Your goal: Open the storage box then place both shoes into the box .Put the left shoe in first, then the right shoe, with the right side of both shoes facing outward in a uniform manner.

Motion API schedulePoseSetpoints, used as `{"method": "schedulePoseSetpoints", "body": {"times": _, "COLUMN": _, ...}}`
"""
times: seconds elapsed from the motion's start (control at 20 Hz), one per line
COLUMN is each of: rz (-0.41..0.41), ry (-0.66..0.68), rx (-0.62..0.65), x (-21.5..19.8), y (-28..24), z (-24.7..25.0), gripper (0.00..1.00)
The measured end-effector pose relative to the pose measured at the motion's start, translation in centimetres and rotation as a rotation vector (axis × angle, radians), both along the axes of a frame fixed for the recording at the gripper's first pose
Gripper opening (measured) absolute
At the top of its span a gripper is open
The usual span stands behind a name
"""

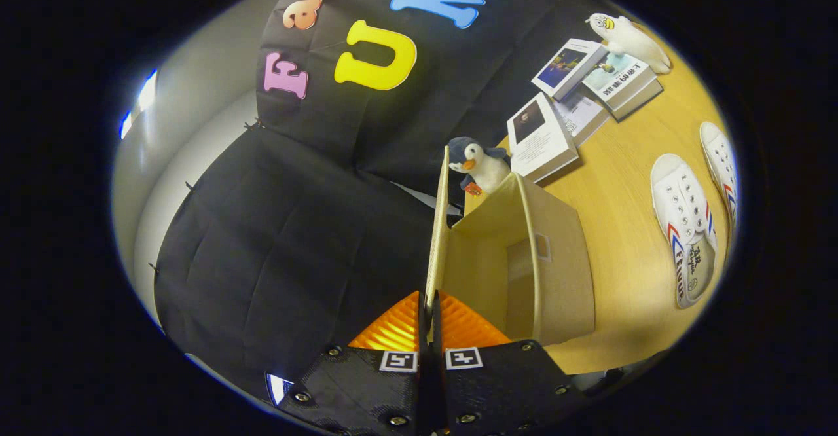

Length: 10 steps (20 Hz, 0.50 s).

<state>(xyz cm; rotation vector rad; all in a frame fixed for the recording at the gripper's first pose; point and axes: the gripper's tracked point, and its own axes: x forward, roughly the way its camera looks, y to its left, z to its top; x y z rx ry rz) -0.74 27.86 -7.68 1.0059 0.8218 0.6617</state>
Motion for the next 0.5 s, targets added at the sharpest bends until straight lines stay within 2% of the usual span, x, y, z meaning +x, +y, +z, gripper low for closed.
{"method": "schedulePoseSetpoints", "body": {"times": 0.5, "rz": 0.107, "ry": -0.145, "rx": -0.059, "x": 0.9, "y": 7.2, "z": 6.3, "gripper": 0.06}}
